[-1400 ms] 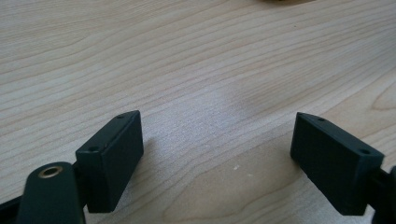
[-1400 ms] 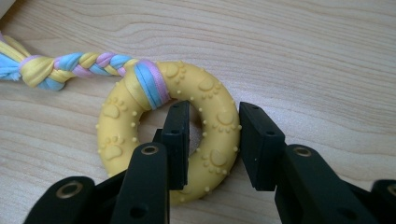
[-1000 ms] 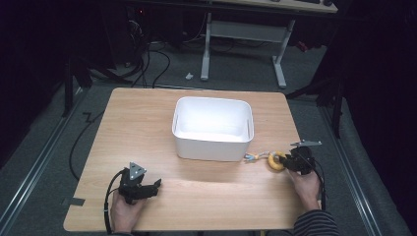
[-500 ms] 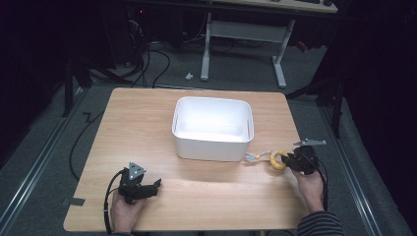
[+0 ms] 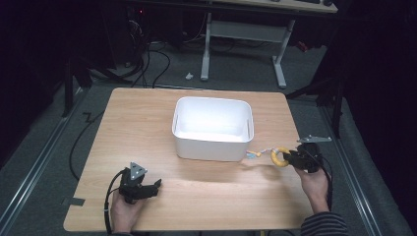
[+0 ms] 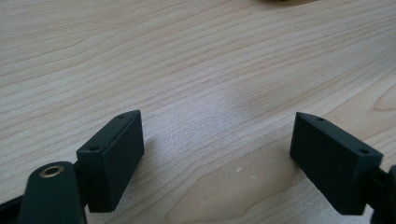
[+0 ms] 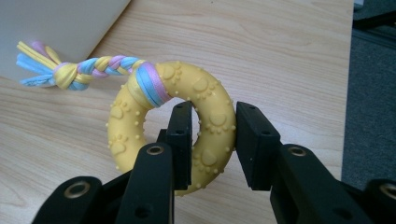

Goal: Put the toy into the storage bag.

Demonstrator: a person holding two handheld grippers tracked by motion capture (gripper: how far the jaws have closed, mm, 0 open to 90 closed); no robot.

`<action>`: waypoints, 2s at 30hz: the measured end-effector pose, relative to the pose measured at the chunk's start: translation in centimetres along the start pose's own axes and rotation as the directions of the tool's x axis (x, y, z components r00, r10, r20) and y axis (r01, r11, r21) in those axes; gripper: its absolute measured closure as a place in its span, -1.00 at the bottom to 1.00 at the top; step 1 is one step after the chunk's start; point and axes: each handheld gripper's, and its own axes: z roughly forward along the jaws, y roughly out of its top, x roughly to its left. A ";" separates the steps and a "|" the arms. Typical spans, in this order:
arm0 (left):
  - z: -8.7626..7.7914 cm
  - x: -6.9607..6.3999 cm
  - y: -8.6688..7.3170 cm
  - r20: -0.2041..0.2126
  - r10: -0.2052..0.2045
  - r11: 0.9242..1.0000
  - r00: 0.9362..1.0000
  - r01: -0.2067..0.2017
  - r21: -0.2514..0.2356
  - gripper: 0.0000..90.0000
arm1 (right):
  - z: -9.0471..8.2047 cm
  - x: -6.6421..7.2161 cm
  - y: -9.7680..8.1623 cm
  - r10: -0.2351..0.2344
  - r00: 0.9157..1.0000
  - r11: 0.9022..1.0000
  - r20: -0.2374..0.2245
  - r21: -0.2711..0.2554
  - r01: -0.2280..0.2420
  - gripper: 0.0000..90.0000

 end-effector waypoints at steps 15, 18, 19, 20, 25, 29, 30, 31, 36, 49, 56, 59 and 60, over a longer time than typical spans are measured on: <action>0.0 0.0 0.0 0.000 0.000 1.000 1.000 0.000 0.000 -0.60 | -3.1 0.5 1.7 -0.026 1.000 0.997 -0.004 -0.071 0.026 0.55; 0.0 0.0 0.0 0.000 0.000 1.000 1.000 0.000 0.000 -0.60 | -3.4 0.6 1.9 -0.035 0.999 0.997 0.003 -0.075 0.035 0.55; 0.0 0.0 0.0 0.000 -0.001 1.000 1.000 0.001 -0.001 -0.60 | -3.4 0.5 2.0 -0.033 0.999 0.997 -0.001 -0.075 0.033 0.56; 0.0 0.0 0.0 0.000 -0.001 1.000 1.000 0.001 -0.001 -0.60 | -3.5 0.5 2.0 -0.035 0.999 0.997 0.000 -0.075 0.035 0.56; 0.0 0.0 0.0 -0.001 -0.001 1.000 1.000 0.001 -0.001 -0.60 | -4.0 0.5 2.3 -0.040 0.999 0.996 0.000 -0.081 0.040 0.56; 0.0 0.0 0.0 -0.001 -0.001 1.000 1.000 0.001 0.000 -0.60 | -4.9 0.5 2.7 -0.046 0.999 0.994 -0.003 -0.103 0.045 0.56; 0.0 0.0 0.0 -0.001 -0.001 1.000 1.000 0.001 0.000 -0.60 | -4.9 0.5 2.7 -0.046 0.999 0.994 -0.003 -0.103 0.045 0.56; 0.0 0.0 0.0 -0.001 -0.001 1.000 1.000 0.001 0.000 -0.60 | -5.1 0.4 2.8 -0.047 0.999 0.993 -0.003 -0.106 0.046 0.56; 0.0 0.0 0.0 -0.002 -0.002 1.000 1.000 0.002 0.000 -0.60 | -6.1 0.3 3.4 -0.047 0.999 0.991 -0.013 -0.124 0.045 0.56; 0.0 -0.1 0.0 -0.002 -0.003 1.000 1.000 0.003 0.000 -0.60 | -7.4 0.4 4.0 -0.051 0.999 0.987 -0.018 -0.151 0.048 0.56; 0.0 -0.1 0.0 -0.003 -0.003 1.000 1.000 0.003 0.000 -0.60 | -8.5 0.4 4.7 -0.054 0.998 0.984 -0.018 -0.170 0.050 0.56; 0.0 -0.1 0.0 -0.003 -0.003 1.000 1.000 0.003 0.000 -0.60 | -9.1 0.5 5.0 -0.058 0.998 0.982 -0.019 -0.181 0.053 0.56; 0.0 -0.1 0.0 -0.003 -0.003 1.000 1.000 0.003 0.000 -0.60 | -9.2 0.5 5.1 -0.059 0.998 0.982 -0.019 -0.183 0.054 0.56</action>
